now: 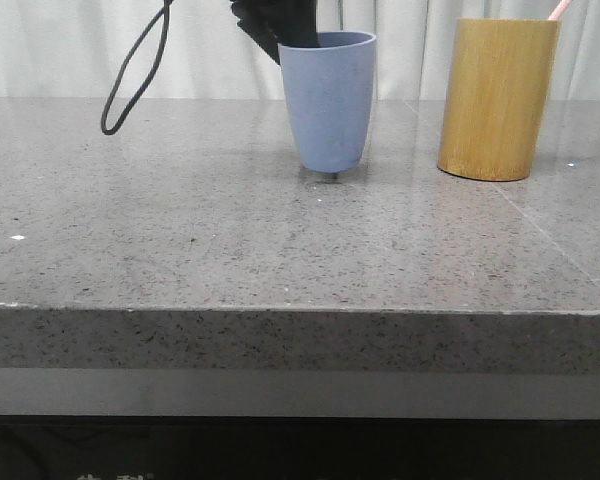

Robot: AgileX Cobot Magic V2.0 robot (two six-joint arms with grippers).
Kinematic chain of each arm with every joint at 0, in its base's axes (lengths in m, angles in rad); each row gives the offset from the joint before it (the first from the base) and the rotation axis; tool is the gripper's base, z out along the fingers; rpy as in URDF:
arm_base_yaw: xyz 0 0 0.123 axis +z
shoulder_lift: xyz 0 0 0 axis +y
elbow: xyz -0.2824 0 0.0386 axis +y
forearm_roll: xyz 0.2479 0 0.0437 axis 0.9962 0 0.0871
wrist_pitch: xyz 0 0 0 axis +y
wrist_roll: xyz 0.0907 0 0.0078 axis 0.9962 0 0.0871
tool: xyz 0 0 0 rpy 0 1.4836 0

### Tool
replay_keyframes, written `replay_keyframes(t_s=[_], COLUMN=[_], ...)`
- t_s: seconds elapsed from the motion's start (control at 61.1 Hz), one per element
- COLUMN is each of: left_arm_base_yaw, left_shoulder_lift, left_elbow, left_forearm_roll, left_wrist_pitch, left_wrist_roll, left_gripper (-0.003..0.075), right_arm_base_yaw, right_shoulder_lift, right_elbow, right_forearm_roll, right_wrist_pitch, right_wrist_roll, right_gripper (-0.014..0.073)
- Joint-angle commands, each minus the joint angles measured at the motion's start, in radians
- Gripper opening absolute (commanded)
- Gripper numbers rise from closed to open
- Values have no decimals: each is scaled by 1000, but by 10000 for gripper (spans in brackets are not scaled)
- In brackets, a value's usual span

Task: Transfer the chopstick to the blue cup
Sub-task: 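Grip the blue cup rim with the left gripper, slide it toward the bamboo holder, then open the left gripper and lift it off the blue cup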

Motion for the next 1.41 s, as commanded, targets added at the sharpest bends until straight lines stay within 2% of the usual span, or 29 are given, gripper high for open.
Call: replay_keyframes(t_s=[0.0, 0.393, 0.475, 0.606, 0.704, 0.802, 1.064, 1.276, 1.391], left_arm_base_yaw=[-8, -8, -8, -8, -8, -8, -8, -8, -8], left_shoulder_lift=[-59, -45, -43, -43, -43, -45, -89, -179, -246], left_elbow=[-34, -34, -34, -34, -34, -34, -34, -34, -34], left_forearm_roll=[-10, -8, -8, -8, -16, -23, -23, -23, -23], left_wrist_pitch=[-39, -43, -41, -41, -43, -49, -70, -70, -70], left_wrist_roll=[-8, -8, -8, -8, -8, -8, -8, -8, -8], left_gripper=[23, 24, 48, 167, 326, 403, 393, 368, 367], right_arm_base_yaw=[2, 2, 2, 2, 2, 2, 2, 1, -35], right_shoulder_lift=[3, 3, 3, 3, 3, 3, 3, 3, 19], right_elbow=[-34, -34, -34, -34, -34, -34, -34, -34, -62], right_forearm_roll=[21, 21, 21, 21, 21, 21, 20, -6, -16], right_wrist_pitch=[-45, -35, -34, -34, -34, -34, -43, -105, -137], right_wrist_roll=[-10, -10, -10, -10, -10, -10, -10, -8, 11], right_gripper=[560, 560, 560, 560, 560, 560, 560, 560, 560])
